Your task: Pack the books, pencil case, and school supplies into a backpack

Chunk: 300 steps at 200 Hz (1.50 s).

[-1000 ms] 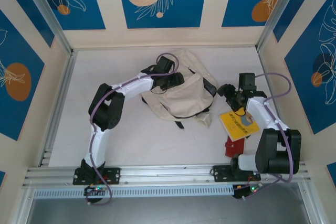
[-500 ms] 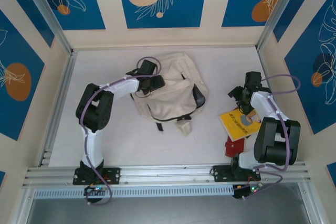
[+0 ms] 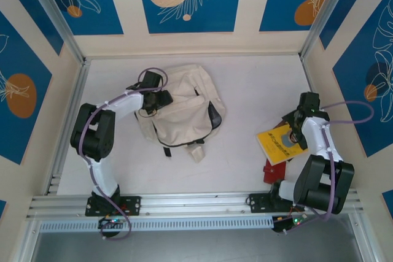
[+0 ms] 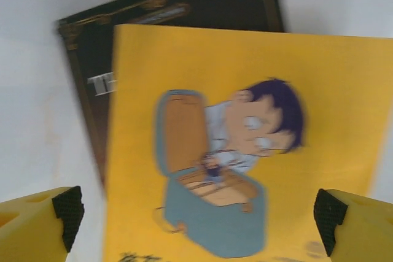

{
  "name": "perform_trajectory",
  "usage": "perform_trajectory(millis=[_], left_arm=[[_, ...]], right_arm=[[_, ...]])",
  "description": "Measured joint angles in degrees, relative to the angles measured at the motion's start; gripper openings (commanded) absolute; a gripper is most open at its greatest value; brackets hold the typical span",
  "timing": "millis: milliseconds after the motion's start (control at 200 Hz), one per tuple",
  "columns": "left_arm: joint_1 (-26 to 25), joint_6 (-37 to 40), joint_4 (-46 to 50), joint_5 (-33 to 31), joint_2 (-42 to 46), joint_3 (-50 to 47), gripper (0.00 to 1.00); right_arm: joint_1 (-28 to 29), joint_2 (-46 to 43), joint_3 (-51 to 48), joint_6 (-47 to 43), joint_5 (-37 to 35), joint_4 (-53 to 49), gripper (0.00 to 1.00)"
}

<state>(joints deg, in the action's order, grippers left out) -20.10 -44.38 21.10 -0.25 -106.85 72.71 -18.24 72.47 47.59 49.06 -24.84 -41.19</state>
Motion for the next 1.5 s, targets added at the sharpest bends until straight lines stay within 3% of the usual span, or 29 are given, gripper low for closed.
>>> perform_trajectory(millis=[290, 600, 770, 1145, 1500], left_arm=[[0.00, 5.40, 2.05, 5.95, 5.01, 2.36, 0.85], [0.00, 7.06, 0.50, 10.86, 8.26, 2.34, 0.92], [-0.24, 7.08, 0.13, 12.79, 8.44, 2.34, 0.92], [-3.56, 8.85, -0.24, 15.26, 4.02, 6.54, 0.91], [-5.09, 8.81, 0.46, 15.54, 2.49, 7.72, 0.91]], right_arm=[[-7.41, -1.62, -5.33, 0.83, 0.79, -1.27, 0.99], [-8.70, 6.25, -5.81, -1.36, 10.84, 4.81, 0.90], [-5.55, 10.25, -2.97, -4.28, 13.75, 6.27, 0.85], [10.16, 22.29, 9.14, -11.19, 16.90, 7.98, 0.77], [8.52, 18.99, 5.46, -12.04, 25.24, 10.14, 0.75]])
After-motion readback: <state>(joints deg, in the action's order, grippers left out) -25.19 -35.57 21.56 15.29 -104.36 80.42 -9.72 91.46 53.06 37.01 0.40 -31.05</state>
